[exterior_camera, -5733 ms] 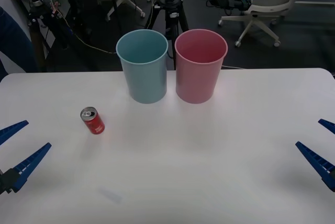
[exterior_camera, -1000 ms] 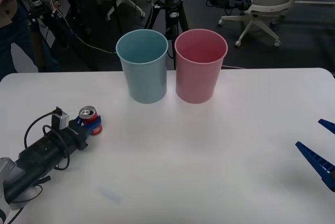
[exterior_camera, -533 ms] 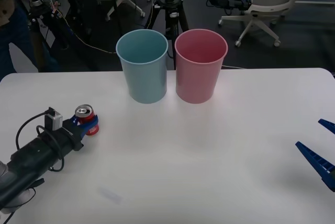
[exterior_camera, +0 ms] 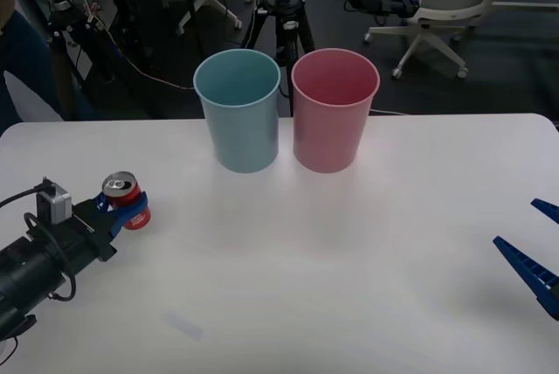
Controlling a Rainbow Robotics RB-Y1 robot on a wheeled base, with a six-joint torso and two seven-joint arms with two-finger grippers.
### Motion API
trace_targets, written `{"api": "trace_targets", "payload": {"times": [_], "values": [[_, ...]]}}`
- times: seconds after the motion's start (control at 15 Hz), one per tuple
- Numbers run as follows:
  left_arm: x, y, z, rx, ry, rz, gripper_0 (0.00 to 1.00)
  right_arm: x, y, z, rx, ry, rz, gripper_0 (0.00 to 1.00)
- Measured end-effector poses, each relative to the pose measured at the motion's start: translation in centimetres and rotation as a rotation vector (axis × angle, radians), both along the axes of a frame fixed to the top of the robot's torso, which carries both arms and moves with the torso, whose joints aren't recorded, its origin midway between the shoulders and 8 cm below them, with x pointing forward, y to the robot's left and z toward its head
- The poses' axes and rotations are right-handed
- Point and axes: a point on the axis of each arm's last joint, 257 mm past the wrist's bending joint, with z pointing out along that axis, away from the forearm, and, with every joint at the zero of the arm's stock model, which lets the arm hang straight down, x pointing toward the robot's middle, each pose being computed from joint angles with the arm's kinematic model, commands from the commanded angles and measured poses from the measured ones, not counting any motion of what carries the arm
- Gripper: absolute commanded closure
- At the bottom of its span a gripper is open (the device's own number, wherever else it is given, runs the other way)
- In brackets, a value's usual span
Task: Grasp the object on the table and drop it into the matching bin: aluminum can to the light blue bin, PET bottle to the pink bin.
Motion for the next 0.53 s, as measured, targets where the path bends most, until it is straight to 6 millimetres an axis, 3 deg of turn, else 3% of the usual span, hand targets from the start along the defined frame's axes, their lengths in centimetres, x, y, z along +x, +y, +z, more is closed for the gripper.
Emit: {"api": "trace_targets", "payload": {"times": [0.33, 0.53], "values": [[-2.9, 0.0, 4.5, 0.050, -0.043, -0.045, 1.00, 0.0, 0.0, 0.0, 0.000, 0.000, 0.000, 0.00], [-3.5, -1.2, 7.2, 0.066, -0.076, -0.103, 1.00, 0.0, 0.0, 0.0, 0.000, 0.000, 0.000, 0.00]]}}
